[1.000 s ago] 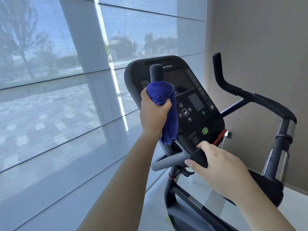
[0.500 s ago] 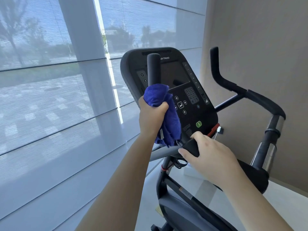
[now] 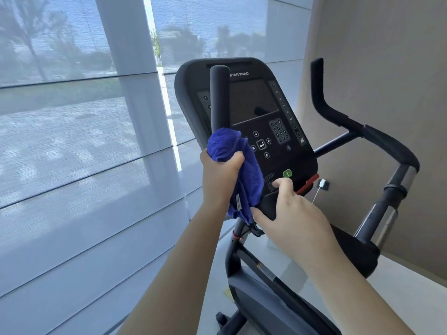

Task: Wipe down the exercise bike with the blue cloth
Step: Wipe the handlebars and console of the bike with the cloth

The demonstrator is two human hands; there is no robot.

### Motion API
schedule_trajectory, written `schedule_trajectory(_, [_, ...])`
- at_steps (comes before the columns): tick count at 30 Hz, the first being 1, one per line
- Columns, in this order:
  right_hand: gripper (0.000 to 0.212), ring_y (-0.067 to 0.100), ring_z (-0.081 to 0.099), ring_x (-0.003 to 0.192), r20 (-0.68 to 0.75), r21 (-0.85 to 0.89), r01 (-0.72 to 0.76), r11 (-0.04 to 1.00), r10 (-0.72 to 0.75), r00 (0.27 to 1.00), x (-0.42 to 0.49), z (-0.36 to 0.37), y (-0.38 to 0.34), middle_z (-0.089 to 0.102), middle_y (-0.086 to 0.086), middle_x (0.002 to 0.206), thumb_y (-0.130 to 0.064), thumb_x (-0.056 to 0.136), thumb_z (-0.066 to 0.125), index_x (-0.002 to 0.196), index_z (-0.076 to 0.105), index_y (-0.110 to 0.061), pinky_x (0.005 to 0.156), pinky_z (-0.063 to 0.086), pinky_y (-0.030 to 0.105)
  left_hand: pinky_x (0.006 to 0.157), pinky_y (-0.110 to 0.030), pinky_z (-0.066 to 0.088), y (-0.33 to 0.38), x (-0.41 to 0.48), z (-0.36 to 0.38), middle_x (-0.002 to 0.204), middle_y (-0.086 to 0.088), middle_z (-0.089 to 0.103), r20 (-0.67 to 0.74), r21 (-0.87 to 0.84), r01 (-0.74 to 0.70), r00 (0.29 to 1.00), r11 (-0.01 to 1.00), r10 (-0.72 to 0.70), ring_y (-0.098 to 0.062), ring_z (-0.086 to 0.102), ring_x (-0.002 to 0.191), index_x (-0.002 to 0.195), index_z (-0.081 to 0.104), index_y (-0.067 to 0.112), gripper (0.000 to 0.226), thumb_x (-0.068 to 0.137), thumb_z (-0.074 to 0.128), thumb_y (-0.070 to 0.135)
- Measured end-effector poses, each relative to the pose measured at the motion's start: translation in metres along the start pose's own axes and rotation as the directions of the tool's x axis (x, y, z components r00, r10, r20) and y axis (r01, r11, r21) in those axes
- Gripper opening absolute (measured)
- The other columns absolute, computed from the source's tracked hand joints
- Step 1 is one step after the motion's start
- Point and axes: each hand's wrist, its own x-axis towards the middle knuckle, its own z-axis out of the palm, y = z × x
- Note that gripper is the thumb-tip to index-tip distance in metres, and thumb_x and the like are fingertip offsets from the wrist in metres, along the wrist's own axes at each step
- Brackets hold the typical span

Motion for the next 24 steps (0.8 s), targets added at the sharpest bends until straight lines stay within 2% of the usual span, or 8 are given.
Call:
schedule_trajectory(6, [0.055,0.017,0.060,0.089,-0.015,0.039,0.037,0.999,-0.036,0.999,0.001,0.000,0.003,0.051,-0.005,0.086,-0.065,0.085,0.047,0.112,0.035,-0.019,0.063,0.034,0.026,0.074,-0.030,0.057,-0.001,-0.013,0.004,0.099,0.006,0.062,-0.027,0.042,0.018,0.999,0.999,-0.017,-0.011,0.065,0.084,0.119,0.041,0.024,0.043,0.083,0.065,0.025])
schedule_trajectory(10, [0.060,0.015,0.056,0.099,0.011,0.137,0.043,0.990,-0.045,0.999,0.001,0.000,0.006,0.053,-0.006,0.100,-0.063,0.084,0.052,0.121,0.035,-0.019,0.071,0.035,0.024,0.077,-0.031,0.056,-0.001,-0.017,0.004,0.099,0.008,0.061,-0.049,0.072,-0.005,0.999,0.997,0.008,-0.010,0.065,0.086,0.119,0.040,0.025,0.045,0.083,0.066,0.027])
schedule_trajectory(13, [0.064,0.015,0.053,0.106,0.025,0.231,0.041,0.972,-0.048,0.999,0.001,-0.002,0.008,0.054,-0.005,0.113,-0.059,0.082,0.059,0.126,0.034,-0.020,0.078,0.040,0.025,0.080,-0.023,0.054,-0.004,-0.015,0.005,0.106,0.011,0.059,-0.095,0.105,-0.159,0.981,0.982,0.169,-0.006,0.063,0.093,0.118,0.042,0.030,0.045,0.082,0.069,0.024])
schedule_trajectory(16, [0.064,0.014,0.053,0.106,0.041,0.233,0.047,0.971,-0.058,0.997,0.001,-0.003,0.009,0.054,-0.005,0.112,-0.061,0.083,0.056,0.128,0.033,-0.021,0.082,0.042,0.025,0.085,-0.007,0.041,0.007,-0.006,0.002,0.112,0.024,0.046,-0.170,0.226,-0.358,0.901,0.906,0.399,0.006,0.050,0.105,0.115,0.037,0.045,0.052,0.081,0.072,0.026])
schedule_trajectory(20, [0.059,0.012,0.052,0.109,0.018,0.210,0.079,0.975,-0.085,0.996,0.000,-0.006,0.010,0.054,-0.006,0.115,-0.058,0.088,0.051,0.130,0.029,-0.023,0.086,0.040,0.022,0.078,-0.001,0.036,0.052,0.022,-0.004,0.104,0.026,0.044,-0.199,0.277,-0.549,0.770,0.789,0.606,0.013,0.051,0.097,0.112,0.040,0.039,0.046,0.082,0.071,0.021])
schedule_trajectory(22, [0.058,0.010,0.051,0.111,0.014,0.192,0.102,0.976,-0.107,0.994,-0.001,-0.008,0.009,0.052,-0.009,0.116,-0.059,0.089,0.046,0.131,0.026,-0.024,0.088,0.038,0.021,0.074,0.000,0.035,0.079,0.039,-0.002,0.101,0.025,0.044,-0.153,0.355,-0.615,0.705,0.704,0.693,0.019,0.050,0.093,0.111,0.042,0.031,0.043,0.082,0.071,0.020])
schedule_trajectory(24, [0.058,0.008,0.050,0.112,0.017,0.183,0.117,0.976,-0.122,0.992,-0.001,-0.009,0.010,0.051,-0.010,0.116,-0.060,0.090,0.043,0.133,0.024,-0.025,0.090,0.038,0.020,0.080,-0.004,0.038,0.102,0.057,0.002,0.105,0.021,0.045,-0.073,0.476,-0.629,0.668,0.614,0.741,0.016,0.047,0.097,0.116,0.042,0.026,0.046,0.081,0.071,0.025])
